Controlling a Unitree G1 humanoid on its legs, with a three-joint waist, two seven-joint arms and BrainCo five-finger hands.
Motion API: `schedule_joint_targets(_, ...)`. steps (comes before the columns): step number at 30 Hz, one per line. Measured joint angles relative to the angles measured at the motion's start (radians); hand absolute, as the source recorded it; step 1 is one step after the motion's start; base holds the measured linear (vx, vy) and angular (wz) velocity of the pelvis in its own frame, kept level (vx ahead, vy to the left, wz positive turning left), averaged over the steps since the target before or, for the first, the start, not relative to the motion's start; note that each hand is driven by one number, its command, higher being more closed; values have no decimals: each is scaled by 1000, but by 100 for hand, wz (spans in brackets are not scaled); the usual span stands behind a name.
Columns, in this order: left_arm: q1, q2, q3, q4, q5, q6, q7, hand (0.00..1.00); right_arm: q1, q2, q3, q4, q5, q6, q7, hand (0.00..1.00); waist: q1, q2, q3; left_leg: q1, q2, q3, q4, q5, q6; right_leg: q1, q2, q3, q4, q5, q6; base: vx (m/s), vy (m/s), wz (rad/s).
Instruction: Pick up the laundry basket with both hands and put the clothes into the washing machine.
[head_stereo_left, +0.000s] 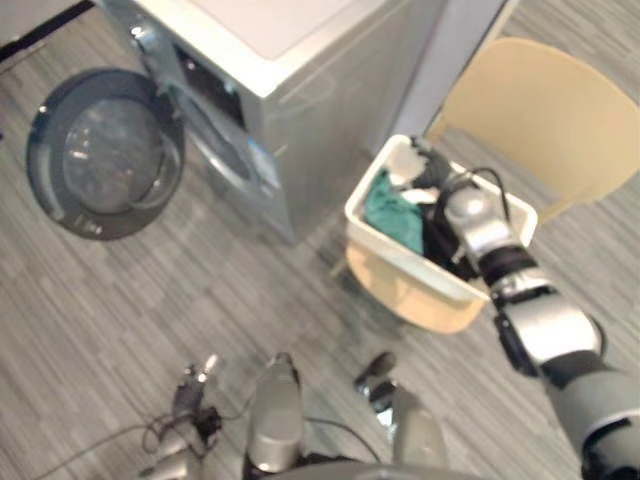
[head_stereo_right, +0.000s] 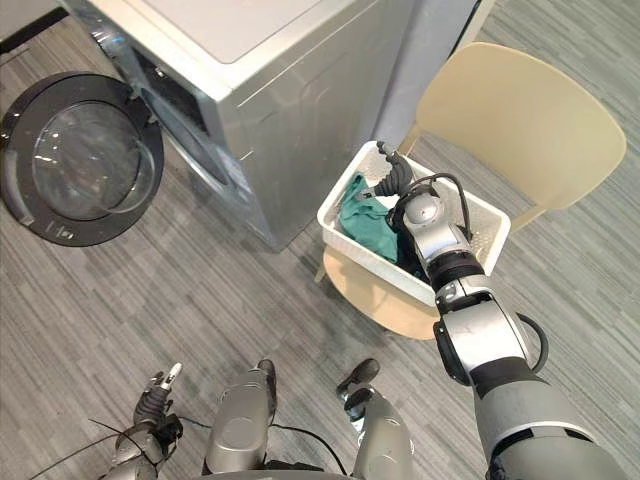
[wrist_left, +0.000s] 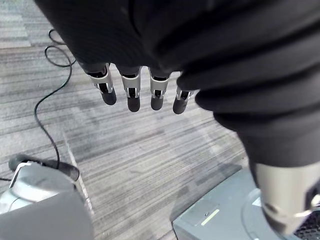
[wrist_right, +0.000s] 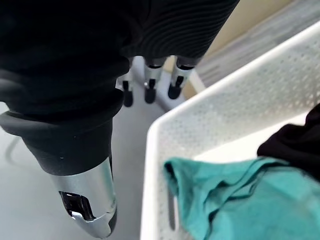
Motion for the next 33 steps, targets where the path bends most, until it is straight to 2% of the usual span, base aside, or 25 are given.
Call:
schedule_joint_targets(1,6,-2,1,1,-2,1,0,0,28,6,1,-2,-7,1,0,0,1,8,4,-21,46,-26,86,8,13,29,34,-5,3,-24,-7,164,-243,-5)
schedule_joint_targets(2,7,-2,1,5,-2,1,0,0,44,12,1,-5,-12,2,0,0,2,10,5,-29,63,-37,118,19,16,44,49,-7,-2,-32,-10,118,-203,-8)
schedule_joint_targets(3,5,-2,1,10,-2,2,0,0,72,19,1,-18,-23,6,0,0,0,6,5,-44,80,-50,161,46,13,67,67,-8,-27,-35,-10,109,-180,0)
schedule_joint_targets(4,6,-3,3,10,-2,3,-1,0,100,38,0,-35,-31,15,0,0,-2,-12,6,-74,95,-56,170,27,20,82,76,0,-62,-35,-11,110,-158,-3)
schedule_joint_targets(5,7,-3,7,11,-2,4,-1,0,104,53,1,-36,-34,18,0,0,-7,-23,7,-78,94,-55,138,11,14,81,76,8,-70,-34,-13,100,-93,-20)
schedule_joint_targets(7,9,-3,11,11,-2,5,-2,0,119,96,4,-36,-40,18,1,0,-22,-39,13,-86,83,-89,-48,8,4,80,76,33,-103,-25,-13,108,40,-39)
schedule_joint_targets(8,13,-4,13,8,-2,4,-2,0,137,102,11,-31,-42,18,2,0,-18,-42,14,-85,66,-140,-173,31,-29,80,75,49,-116,-15,3,159,186,-58)
schedule_joint_targets(9,31,-13,24,8,-2,0,0,0,149,107,28,-30,-51,17,2,0,-17,-35,11,-54,63,-162,-305,116,-65,79,83,71,-116,1,32,123,157,-67)
schedule_joint_targets(10,43,-20,32,8,-2,0,0,0,154,111,30,-30,-61,17,3,0,-15,-28,9,-47,68,-169,-327,204,-102,80,92,88,-116,5,42,204,280,-59)
schedule_joint_targets(11,44,-18,40,16,-2,2,0,0,168,121,29,-29,-91,16,4,0,-20,-59,7,-49,49,-160,-320,205,-149,77,79,101,-133,23,69,174,227,-18)
schedule_joint_targets(12,36,-9,37,16,-2,2,-2,0,174,118,25,-22,-123,17,4,0,-25,-75,3,-58,31,-161,-323,200,-141,80,57,94,-154,34,84,256,310,4)
schedule_joint_targets(15,19,-5,15,-5,-2,-2,-1,0,139,121,23,20,-235,14,1,0,8,-79,3,-61,-16,-129,-312,203,-131,86,19,104,-192,62,107,148,173,4)
schedule_joint_targets(21,15,15,-41,-38,-44,-24,2,0,3,112,25,158,-352,12,-23,0,15,-37,29,-83,-27,-131,-314,204,-129,75,11,93,-202,66,111,18,59,3)
schedule_joint_targets(24,-11,8,-93,-52,-75,-35,-1,0,-22,36,23,212,-383,20,-42,0,19,-3,48,-135,-32,-161,-332,211,-120,33,14,67,-200,70,112,-65,22,18)
schedule_joint_targets(25,-28,8,-110,-52,-95,-40,-1,0,-24,3,18,233,-391,22,-44,0,32,8,56,-154,-33,-169,-342,217,-115,11,15,63,-198,74,110,-58,21,8)
schedule_joint_targets(26,-36,8,-113,-53,-108,-43,-1,0,-24,-9,17,247,-391,24,-44,0,39,9,59,-161,-36,-169,-351,226,-113,1,13,62,-198,76,108,-56,23,15)
schedule_joint_targets(28,-54,-3,-119,-53,-142,-47,0,0,-24,-31,-1,265,-391,40,-45,0,40,30,77,-174,-47,-189,-376,248,-111,-7,8,39,-197,76,108,-47,14,23)
schedule_joint_targets(33,-55,-11,-168,-53,-169,-46,-1,0,-26,-33,-20,283,-392,43,-52,0,54,43,85,-209,-55,-220,-425,286,-115,-38,13,10,-206,80,102,-38,3,17)
